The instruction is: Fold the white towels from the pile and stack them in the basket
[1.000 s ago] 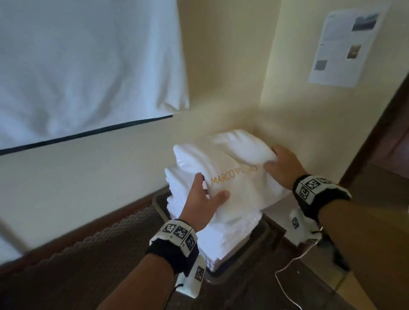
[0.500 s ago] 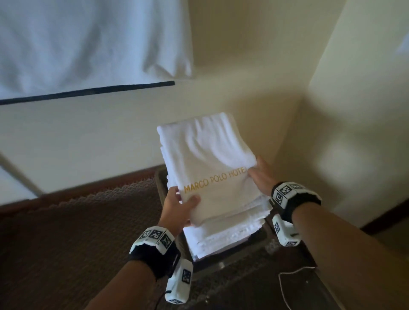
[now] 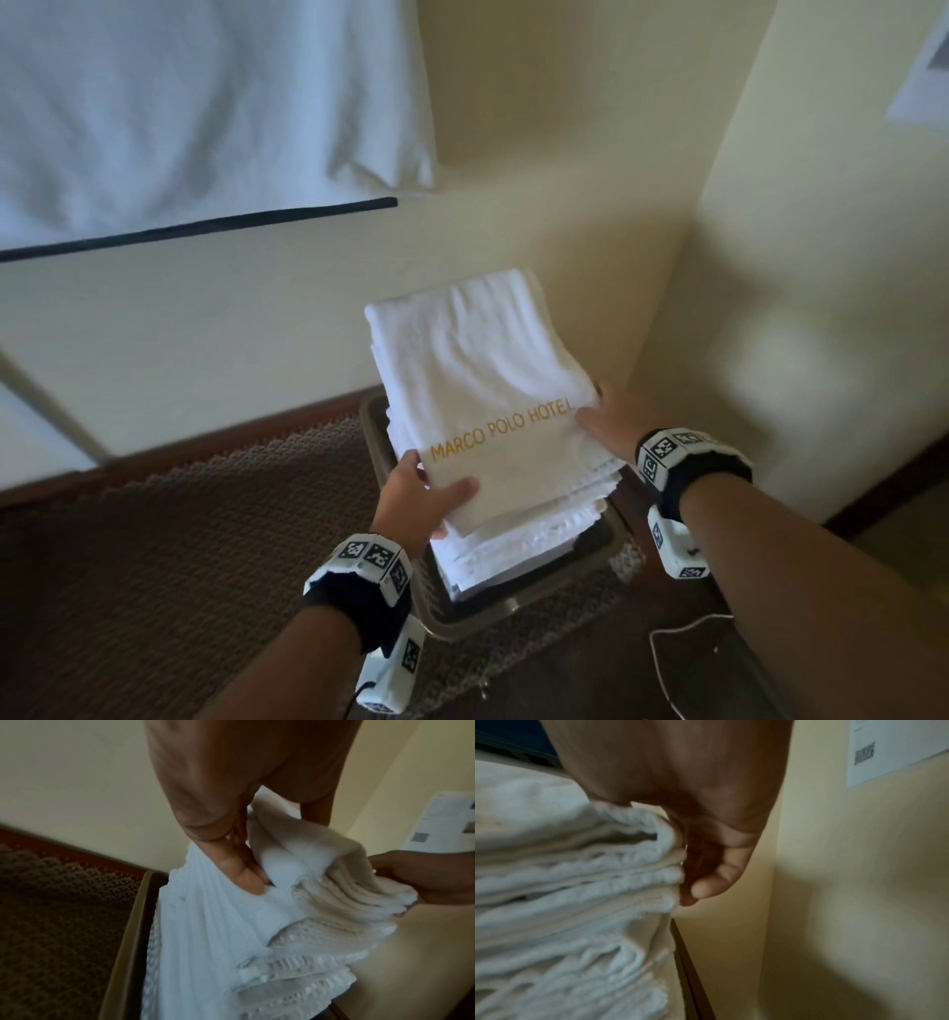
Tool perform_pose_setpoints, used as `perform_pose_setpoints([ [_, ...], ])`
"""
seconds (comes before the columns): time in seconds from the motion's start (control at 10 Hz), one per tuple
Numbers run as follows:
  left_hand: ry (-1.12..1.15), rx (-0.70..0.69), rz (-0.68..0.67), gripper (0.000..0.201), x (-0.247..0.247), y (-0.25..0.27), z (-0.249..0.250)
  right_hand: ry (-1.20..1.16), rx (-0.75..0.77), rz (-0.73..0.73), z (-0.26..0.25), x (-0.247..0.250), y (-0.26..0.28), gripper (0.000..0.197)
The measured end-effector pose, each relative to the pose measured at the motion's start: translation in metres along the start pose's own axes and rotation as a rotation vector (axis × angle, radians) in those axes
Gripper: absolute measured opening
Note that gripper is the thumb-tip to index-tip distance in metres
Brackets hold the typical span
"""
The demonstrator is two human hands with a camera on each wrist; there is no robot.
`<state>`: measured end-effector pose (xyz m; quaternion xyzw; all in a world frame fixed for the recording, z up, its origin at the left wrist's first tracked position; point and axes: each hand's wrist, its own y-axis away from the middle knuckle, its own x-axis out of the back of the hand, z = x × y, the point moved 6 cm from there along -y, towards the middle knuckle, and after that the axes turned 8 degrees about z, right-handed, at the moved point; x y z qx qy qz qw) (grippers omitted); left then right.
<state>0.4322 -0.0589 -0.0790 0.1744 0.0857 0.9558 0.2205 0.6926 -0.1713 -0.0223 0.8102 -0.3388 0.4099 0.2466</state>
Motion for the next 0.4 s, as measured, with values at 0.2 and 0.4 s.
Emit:
perform_pose_setpoints([
  [0.2,-0.843,-0.268,-0.040,0.056,0.034,0.029,0.041,0.036,0.054,0.136,-0.015,0.011,0.043,0.056],
  [0.4,-0.799,-0.482,-0.113,0.047,0.086,0.064,0.057,-0.144,0.129,0.309,-0.067,0.025,0.147,0.020],
])
